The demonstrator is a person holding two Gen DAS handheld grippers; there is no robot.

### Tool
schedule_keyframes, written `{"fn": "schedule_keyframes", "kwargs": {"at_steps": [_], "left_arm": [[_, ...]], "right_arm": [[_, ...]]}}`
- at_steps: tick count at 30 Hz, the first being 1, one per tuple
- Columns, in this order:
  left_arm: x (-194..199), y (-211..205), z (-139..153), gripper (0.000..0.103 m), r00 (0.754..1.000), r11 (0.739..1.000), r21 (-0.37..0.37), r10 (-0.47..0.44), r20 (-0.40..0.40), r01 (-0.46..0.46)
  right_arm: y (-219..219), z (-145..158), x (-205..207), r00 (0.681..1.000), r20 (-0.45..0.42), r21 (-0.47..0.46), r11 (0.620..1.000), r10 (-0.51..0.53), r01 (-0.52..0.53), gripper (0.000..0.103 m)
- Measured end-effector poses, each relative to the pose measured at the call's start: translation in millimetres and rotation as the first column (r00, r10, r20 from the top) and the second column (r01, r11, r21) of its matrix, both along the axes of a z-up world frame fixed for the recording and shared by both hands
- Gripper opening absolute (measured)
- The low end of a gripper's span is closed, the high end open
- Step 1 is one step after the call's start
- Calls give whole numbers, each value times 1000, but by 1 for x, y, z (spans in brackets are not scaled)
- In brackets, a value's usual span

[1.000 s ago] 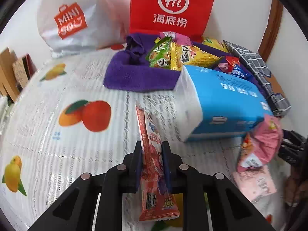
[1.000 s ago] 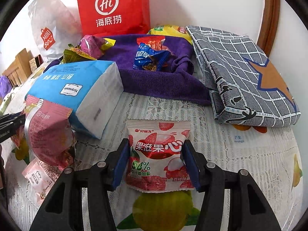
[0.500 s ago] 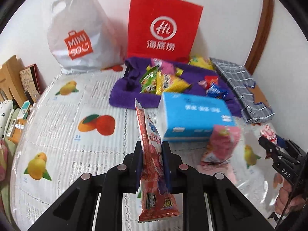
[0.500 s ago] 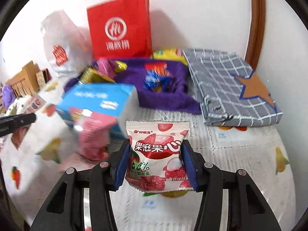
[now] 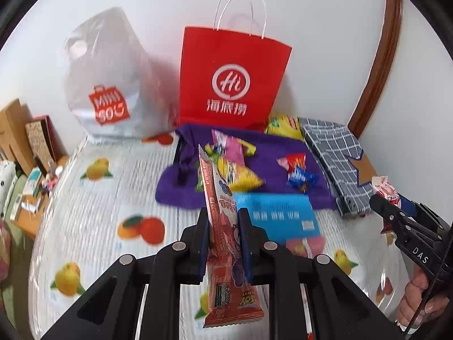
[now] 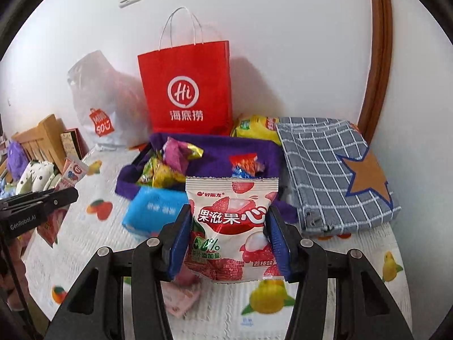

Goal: Organize snacks
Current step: 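Carry the pink stick snack and lychee candy bag with both tools toward the purple towel, then lower both tools over the towel and open them to drop both snacks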

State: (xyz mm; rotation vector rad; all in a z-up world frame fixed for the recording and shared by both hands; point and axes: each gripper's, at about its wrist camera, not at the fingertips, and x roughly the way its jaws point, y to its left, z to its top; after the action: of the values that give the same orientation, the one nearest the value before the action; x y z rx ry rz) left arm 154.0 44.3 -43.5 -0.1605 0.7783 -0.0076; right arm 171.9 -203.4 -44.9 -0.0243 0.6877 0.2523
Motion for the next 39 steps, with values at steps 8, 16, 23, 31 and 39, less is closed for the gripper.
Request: {"fn": "schedule_keyframes", "kwargs": {"at_steps": [8, 16, 23, 31, 39], "left_arm": [[48, 7, 22, 19, 999, 1000, 12, -11, 43, 11], [110, 7, 29, 19, 999, 999, -13, -38, 39, 38], [155, 5, 18, 19, 998, 998, -25, -59, 23, 60], [181, 13, -13, 19, 998, 999, 1, -53, -32, 53], [183, 31, -20, 19, 998, 1000, -12, -16, -53, 15]], "right_arm": [[24, 22, 54, 999, 35, -14, 1000, 0, 0, 52], [37, 27, 113, 1000, 24, 4, 1000, -13, 13, 52], [48, 24, 159, 1000, 16, 15, 1000, -8, 8, 52], [51, -16, 190, 999, -36, 22, 1000, 20, -20, 52], [45, -31, 204, 996, -83, 2, 1000, 28, -28, 52]]}}
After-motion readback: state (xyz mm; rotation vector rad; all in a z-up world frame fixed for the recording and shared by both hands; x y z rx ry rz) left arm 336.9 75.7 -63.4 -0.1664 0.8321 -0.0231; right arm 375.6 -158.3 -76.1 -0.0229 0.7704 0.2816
